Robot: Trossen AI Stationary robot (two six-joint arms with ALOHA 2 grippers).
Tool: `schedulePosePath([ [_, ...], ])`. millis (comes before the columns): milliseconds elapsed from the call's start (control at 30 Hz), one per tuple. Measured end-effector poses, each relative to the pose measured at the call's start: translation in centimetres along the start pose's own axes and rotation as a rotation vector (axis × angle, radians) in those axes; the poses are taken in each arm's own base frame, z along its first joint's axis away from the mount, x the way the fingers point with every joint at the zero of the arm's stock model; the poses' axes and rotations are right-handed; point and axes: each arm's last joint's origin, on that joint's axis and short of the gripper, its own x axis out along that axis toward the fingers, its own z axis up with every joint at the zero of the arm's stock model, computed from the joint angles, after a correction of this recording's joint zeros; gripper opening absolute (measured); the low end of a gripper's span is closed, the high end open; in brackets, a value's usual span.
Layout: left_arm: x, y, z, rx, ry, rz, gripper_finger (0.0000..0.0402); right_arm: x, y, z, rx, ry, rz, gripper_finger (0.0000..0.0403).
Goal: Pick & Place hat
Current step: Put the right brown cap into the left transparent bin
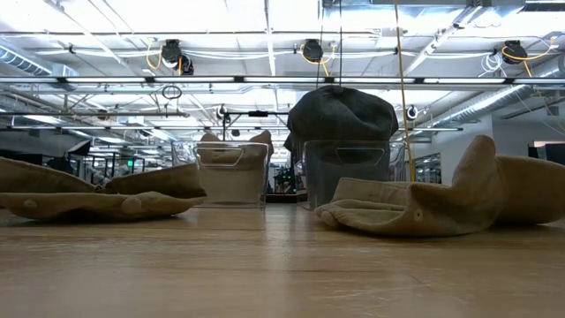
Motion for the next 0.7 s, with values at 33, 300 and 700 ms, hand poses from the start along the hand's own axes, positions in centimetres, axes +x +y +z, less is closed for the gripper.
schedulePosePath([
  [33,0.0,-0.3,-0.3,-0.006,0.002,-0.002,0.0266,-0.2,0.4,-0.1,-0.009,0.007,0.025,0.0289],
  [300,1.1,-2.5,-1.8,-0.073,0.037,-0.047,0.0250,-0.9,4.4,-2.5,-0.065,0.204,0.136,0.0288],
  [700,1.0,-4.5,-3.6,-0.063,0.062,-0.089,0.0262,-0.2,10.5,-5.6,0.159,0.375,0.163,0.0266],
])
